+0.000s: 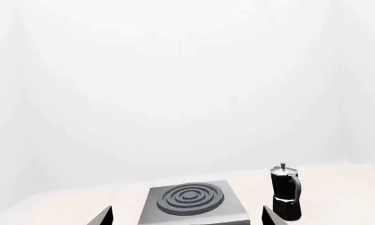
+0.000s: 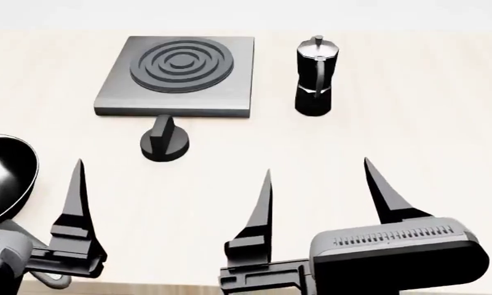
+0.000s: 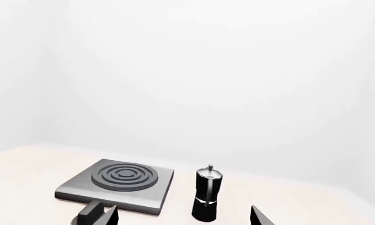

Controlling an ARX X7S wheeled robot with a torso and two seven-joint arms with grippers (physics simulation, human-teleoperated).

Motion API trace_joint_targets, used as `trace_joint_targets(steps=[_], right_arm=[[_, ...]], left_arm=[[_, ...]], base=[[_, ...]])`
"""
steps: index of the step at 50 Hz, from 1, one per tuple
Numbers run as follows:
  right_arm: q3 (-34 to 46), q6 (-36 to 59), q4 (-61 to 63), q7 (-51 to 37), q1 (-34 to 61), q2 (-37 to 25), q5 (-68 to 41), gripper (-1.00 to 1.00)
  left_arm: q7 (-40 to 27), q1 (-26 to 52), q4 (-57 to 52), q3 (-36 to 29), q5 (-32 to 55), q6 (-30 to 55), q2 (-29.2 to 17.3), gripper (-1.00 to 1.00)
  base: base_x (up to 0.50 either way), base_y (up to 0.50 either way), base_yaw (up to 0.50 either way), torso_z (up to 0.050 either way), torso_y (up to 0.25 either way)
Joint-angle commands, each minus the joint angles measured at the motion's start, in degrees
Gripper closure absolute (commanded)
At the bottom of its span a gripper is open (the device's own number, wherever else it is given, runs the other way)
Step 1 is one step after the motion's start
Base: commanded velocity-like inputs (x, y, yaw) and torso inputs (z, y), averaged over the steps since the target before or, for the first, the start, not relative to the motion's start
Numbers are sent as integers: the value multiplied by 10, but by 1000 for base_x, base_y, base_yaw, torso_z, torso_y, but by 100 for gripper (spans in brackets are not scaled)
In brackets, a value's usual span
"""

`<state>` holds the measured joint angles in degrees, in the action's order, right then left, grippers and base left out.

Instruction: Turn on the stove.

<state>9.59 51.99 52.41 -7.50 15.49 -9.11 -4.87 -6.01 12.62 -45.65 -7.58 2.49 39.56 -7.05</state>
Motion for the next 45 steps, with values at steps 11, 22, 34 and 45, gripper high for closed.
trace_joint_targets(steps=[11,22,34,45], right_arm=[[-3,-8,-4,-10,6,-7,-5,-100],[4,-5,-5,-14,12,-7,-9,-100],[6,-11,-7,-17,10,-11,-14,-100],[14,-14,-7,-20,5,-18,-15,-100]], left_arm=[[-13,10,1,-4,9,2,-10,-100],[-17,12,4,-4,16,1,-14,-100],[-23,9,7,-12,17,-5,-18,-100],[-30,3,5,-17,18,-10,-23,-100]], base=[[0,418,0,0,0],[0,426,0,0,0],[0,383,0,0,0],[0,96,0,0,0]])
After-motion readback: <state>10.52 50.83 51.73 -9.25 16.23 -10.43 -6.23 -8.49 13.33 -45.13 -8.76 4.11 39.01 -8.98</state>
